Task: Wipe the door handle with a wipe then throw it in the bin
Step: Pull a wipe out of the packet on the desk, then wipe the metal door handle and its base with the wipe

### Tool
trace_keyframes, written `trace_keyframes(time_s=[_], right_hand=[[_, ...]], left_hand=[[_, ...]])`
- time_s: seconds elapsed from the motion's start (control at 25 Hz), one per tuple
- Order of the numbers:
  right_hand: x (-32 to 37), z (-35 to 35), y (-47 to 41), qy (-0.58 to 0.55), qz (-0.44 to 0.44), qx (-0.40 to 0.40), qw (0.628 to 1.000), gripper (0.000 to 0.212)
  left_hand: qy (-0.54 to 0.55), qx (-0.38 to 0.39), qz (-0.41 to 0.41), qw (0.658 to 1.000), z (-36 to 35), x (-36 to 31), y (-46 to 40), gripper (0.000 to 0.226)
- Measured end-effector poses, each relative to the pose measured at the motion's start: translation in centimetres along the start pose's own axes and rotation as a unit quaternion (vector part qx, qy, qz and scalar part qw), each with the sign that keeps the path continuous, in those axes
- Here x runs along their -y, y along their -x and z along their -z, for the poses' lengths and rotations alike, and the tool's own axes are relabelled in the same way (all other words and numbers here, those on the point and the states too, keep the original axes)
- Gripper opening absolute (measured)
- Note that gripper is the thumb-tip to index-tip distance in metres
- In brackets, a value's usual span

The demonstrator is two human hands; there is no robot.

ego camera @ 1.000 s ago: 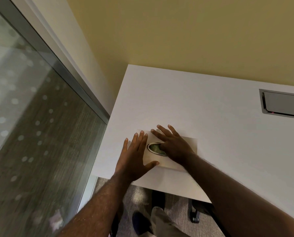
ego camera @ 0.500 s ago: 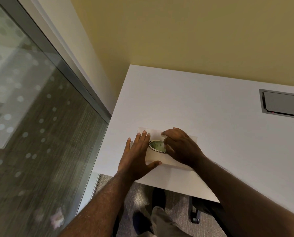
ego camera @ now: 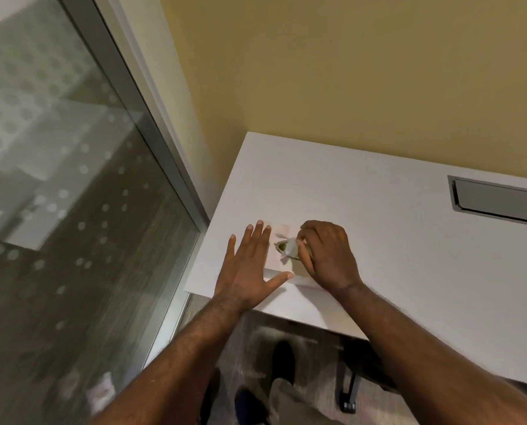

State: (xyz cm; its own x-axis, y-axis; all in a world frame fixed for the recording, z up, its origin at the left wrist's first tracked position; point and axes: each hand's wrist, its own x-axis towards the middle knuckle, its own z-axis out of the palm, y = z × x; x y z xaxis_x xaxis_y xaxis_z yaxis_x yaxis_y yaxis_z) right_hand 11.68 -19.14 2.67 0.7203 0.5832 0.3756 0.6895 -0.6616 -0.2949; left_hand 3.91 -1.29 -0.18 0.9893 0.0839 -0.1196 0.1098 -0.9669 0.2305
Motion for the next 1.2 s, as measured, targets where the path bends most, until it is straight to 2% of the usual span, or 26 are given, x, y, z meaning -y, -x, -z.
trace_keyframes(time_s=[0.16,0.28,0.44,0.52,0.64,0.76,0.8,0.84,0.92,1.0,1.08,1.2], right_hand=[[5.1,1.2,2.5,-0.015,0.020,-0.018,1.000,0.017],[9.0,1.6,4.8,-0.023,0.057,-0.024,0.998,0.024],[12.1,2.7,7.2,-0.044,0.083,0.037,0.995,0.030],[13.4,3.2,8.6,-0.022,0.152,0.066,0.986,0.040],[15.5,3.4,10.7,0.008,0.260,0.114,0.959,0.056],[18.0,4.0,12.1,-0.124,0.218,0.211,0.945,0.022],[18.8,3.6,12.9,-0.169,0.227,0.232,0.931,0.029],[19.4,3.2,14.3,-0.201,0.247,0.221,0.922,0.032],[20.7,2.5,17.4,-0.192,0.309,0.179,0.914,0.029],[22.9,2.2,20.3,-0.183,0.346,0.198,0.899,0.035],[25.0,1.7,21.9,-0.209,0.347,0.212,0.889,0.034],[30.2,1.7,23.2,-0.264,0.376,0.230,0.858,0.022]], left_hand=[[0.021,-0.007,-0.002,1.000,1.8,-0.4,3.8,0.085],[0.050,-0.029,0.003,0.998,2.0,-0.3,7.2,0.060],[0.136,-0.083,0.062,0.985,1.5,0.1,12.7,0.042],[0.217,-0.093,0.102,0.966,1.4,0.5,15.6,0.039],[0.304,-0.118,0.157,0.932,1.3,0.4,20.5,0.044],[0.326,-0.160,0.200,0.910,1.0,-0.9,25.9,0.048],[0.328,-0.165,0.216,0.905,0.9,-1.4,27.7,0.050],[0.327,-0.160,0.231,0.903,0.6,-2.1,29.6,0.052],[0.319,-0.148,0.264,0.898,-0.1,-3.6,33.6,0.053],[0.305,-0.154,0.299,0.891,-0.4,-4.6,38.0,0.051],[0.269,-0.161,0.342,0.886,-0.2,-4.7,42.0,0.055],[0.198,-0.174,0.405,0.875,0.3,-3.6,50.2,0.076]])
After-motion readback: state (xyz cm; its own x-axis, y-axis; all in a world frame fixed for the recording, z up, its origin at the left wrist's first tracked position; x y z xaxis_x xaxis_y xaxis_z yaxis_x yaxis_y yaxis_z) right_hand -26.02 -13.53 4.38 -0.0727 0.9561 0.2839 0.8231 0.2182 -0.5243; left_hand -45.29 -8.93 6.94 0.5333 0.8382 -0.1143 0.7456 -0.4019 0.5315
